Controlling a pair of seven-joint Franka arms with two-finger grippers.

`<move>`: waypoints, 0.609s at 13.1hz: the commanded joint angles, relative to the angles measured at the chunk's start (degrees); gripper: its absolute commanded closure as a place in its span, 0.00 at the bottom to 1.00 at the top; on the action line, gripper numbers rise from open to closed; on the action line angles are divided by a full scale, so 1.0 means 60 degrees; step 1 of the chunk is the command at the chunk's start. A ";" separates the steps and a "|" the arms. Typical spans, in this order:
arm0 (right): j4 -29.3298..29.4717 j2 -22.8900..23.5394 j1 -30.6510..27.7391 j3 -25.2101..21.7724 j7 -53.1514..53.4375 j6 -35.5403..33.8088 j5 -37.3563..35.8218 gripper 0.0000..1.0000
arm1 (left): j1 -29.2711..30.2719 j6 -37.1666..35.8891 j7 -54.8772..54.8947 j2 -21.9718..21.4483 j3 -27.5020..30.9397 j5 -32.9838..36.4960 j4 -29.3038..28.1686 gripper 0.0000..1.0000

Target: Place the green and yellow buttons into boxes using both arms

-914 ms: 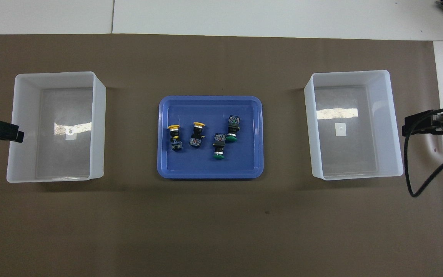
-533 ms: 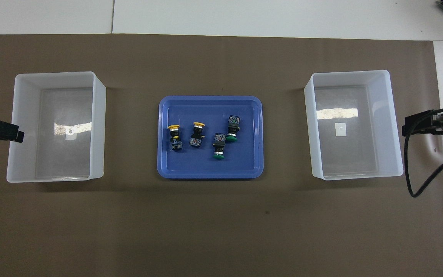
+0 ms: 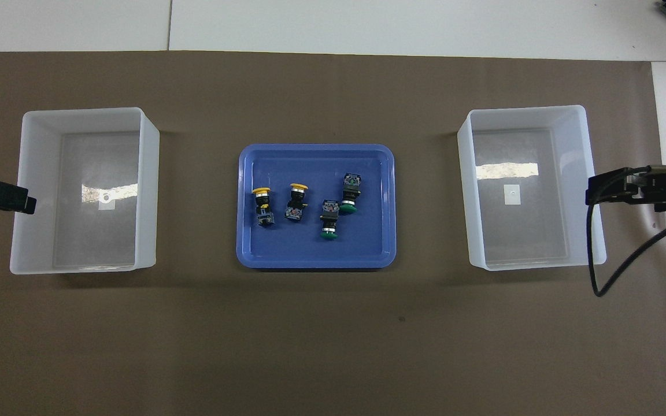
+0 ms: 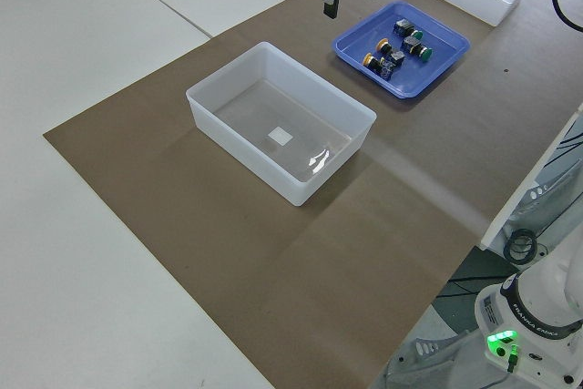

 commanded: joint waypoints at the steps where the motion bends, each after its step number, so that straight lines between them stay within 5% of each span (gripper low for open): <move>1: -0.0578 0.0202 0.0794 0.0083 0.1221 0.1152 0.0057 0.00 | 0.0045 -0.0051 -0.0065 -0.0295 -0.0038 0.0062 -0.0290 0.00; 8: 0.0989 0.4229 0.3109 0.0127 0.4196 0.4227 0.0013 0.00 | 0.0045 -0.0051 -0.0065 -0.0281 -0.0038 0.0062 -0.0290 0.00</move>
